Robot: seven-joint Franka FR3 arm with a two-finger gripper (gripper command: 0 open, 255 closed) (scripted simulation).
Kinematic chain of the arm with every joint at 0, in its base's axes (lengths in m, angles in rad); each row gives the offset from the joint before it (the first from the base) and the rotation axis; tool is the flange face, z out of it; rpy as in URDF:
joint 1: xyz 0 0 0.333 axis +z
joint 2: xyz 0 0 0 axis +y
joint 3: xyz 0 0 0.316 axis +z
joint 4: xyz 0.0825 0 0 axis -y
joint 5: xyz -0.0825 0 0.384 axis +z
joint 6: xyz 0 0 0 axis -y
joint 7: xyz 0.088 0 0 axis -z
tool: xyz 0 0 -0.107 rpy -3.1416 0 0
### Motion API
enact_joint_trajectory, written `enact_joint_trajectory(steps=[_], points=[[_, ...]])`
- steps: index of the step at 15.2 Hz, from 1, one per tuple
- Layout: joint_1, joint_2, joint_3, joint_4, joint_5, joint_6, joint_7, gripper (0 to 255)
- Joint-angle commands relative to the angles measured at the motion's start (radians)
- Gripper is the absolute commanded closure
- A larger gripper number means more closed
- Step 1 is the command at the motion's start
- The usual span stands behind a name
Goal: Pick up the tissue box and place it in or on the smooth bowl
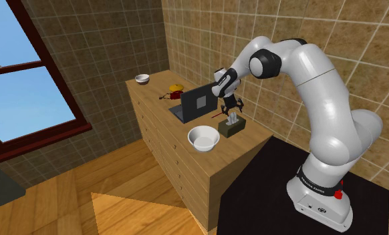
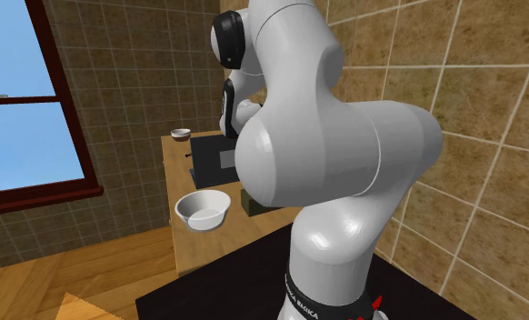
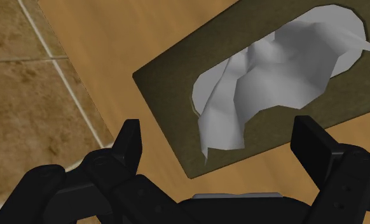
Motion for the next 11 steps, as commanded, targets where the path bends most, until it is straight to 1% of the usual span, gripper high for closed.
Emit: enact_joint_trajectory(steps=[1,2,11], points=[[0.0,0.0,0.0,0.0,0.0,0.0,0.0,0],[0.0,0.0,0.0,0.0,0.0,0.0,0.0,255],[0.0,0.0,0.0,0.0,0.0,0.0,0.0,255]])
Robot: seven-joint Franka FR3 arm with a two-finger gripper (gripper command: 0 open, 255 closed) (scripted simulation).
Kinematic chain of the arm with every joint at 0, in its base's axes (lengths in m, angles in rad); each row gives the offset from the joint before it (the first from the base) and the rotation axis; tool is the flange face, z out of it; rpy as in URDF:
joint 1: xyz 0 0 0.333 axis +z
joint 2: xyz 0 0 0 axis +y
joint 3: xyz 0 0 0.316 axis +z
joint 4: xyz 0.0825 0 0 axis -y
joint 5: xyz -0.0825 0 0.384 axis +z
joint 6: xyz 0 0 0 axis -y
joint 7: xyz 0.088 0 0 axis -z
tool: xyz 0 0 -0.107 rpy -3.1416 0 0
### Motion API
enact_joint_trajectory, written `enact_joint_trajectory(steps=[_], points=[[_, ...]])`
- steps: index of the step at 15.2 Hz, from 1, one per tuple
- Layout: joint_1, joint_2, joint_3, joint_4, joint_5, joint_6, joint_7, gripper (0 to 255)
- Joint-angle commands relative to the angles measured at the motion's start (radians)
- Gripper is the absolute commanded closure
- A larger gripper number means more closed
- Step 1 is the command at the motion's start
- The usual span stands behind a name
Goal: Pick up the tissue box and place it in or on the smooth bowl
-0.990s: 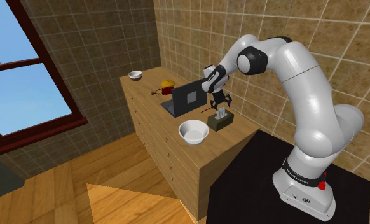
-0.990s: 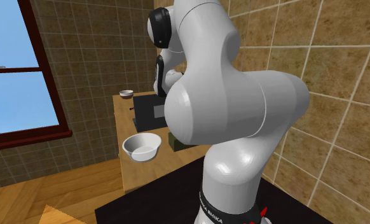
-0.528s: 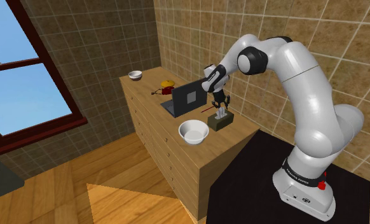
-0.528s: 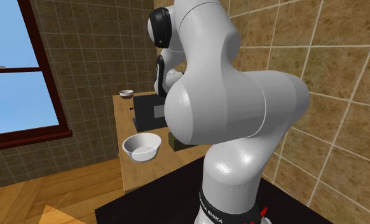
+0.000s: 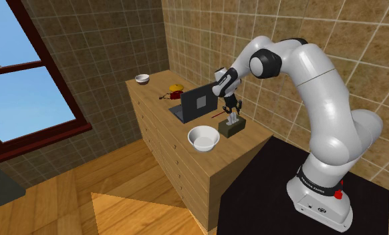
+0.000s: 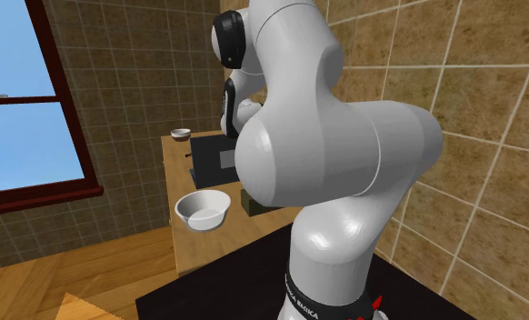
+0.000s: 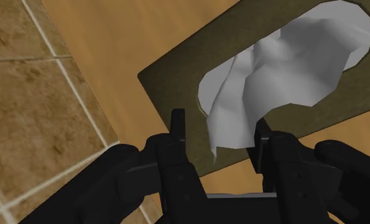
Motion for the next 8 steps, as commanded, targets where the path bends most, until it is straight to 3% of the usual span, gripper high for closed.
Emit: enact_joint_trajectory(steps=[1,6,7,8], points=[[0.004,-0.007,0.003,-0.002,0.001,-0.007,0.0,255],[0.007,-0.04,0.0,-0.014,-0.001,-0.027,-0.004,255],[0.007,-0.04,0.0,-0.014,-0.001,-0.027,-0.004,0],[0.017,-0.025,0.008,0.017,-0.004,-0.106,-0.022,0]])
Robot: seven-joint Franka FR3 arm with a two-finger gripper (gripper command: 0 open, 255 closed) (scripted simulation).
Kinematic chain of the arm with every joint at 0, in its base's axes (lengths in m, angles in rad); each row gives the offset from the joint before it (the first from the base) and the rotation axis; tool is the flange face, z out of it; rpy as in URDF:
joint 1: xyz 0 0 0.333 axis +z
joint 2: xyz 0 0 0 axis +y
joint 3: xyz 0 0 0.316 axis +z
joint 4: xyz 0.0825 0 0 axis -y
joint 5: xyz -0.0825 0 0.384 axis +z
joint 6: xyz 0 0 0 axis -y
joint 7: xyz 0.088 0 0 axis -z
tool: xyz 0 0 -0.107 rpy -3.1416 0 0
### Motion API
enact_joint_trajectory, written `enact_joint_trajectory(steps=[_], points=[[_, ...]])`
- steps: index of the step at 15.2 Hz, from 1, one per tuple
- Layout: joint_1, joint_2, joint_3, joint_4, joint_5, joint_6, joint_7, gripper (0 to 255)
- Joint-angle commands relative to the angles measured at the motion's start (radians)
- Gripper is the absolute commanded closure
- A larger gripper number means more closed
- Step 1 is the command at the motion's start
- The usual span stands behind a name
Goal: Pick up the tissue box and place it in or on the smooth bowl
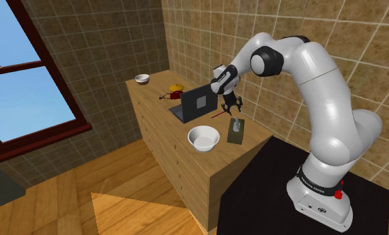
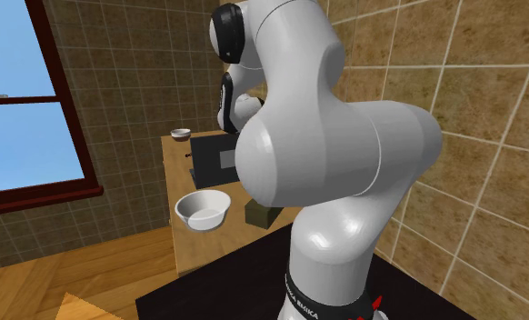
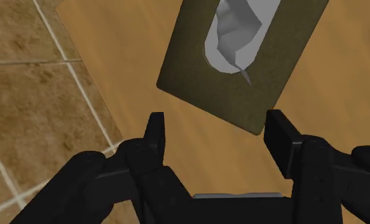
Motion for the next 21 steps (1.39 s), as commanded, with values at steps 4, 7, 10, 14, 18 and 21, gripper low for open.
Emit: enact_joint_trajectory(steps=[4,7,10,14,18,21], points=[[0.043,0.074,0.033,0.141,-0.014,-0.337,-0.079,0],[0.04,0.071,0.031,0.099,-0.017,-0.297,-0.076,0],[0.036,0.071,0.029,0.059,-0.02,-0.257,-0.073,0],[0.034,0.072,0.028,0.04,-0.022,-0.237,-0.072,0],[0.034,0.072,0.028,0.04,-0.022,-0.237,-0.072,0],[0.034,0.072,0.028,0.04,-0.022,-0.237,-0.072,255]])
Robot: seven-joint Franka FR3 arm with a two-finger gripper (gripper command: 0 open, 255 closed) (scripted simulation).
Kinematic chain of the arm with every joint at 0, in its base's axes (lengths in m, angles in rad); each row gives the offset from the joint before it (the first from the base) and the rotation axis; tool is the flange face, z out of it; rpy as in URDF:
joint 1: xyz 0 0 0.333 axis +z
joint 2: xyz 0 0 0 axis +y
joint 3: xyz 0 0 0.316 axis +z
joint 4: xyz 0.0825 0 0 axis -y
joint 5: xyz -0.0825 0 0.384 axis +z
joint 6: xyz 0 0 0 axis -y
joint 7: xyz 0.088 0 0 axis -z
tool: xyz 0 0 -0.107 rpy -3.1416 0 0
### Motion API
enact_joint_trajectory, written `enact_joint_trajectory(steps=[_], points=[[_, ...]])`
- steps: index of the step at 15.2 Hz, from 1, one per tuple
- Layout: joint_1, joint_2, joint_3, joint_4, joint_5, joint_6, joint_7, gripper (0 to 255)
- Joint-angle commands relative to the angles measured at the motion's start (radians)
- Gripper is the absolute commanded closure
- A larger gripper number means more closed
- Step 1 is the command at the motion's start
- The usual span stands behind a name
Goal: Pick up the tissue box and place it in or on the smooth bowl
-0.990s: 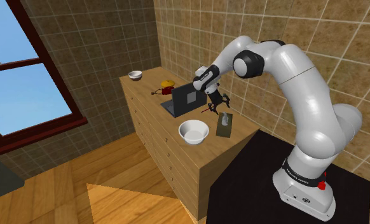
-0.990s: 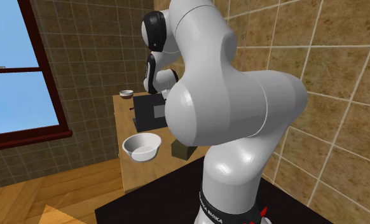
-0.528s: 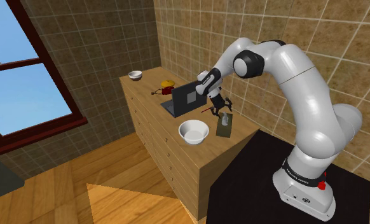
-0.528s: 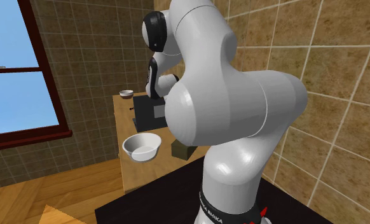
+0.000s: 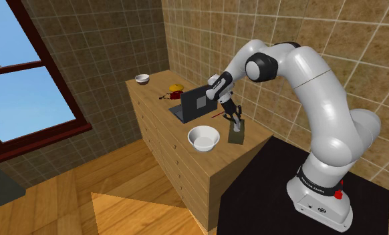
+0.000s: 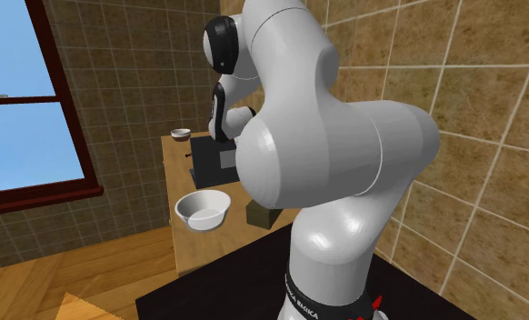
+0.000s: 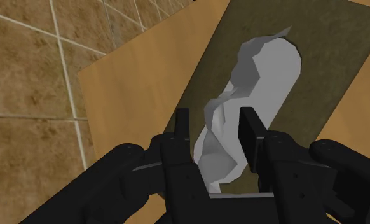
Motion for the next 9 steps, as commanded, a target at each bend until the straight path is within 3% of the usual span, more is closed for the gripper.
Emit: enact_joint_trajectory(steps=[1,9], points=[[0.0,0.0,0.0,0.0,0.0,0.0,0.0,255],[0.001,-0.011,-0.001,-0.004,-0.001,-0.006,-0.002,255]])
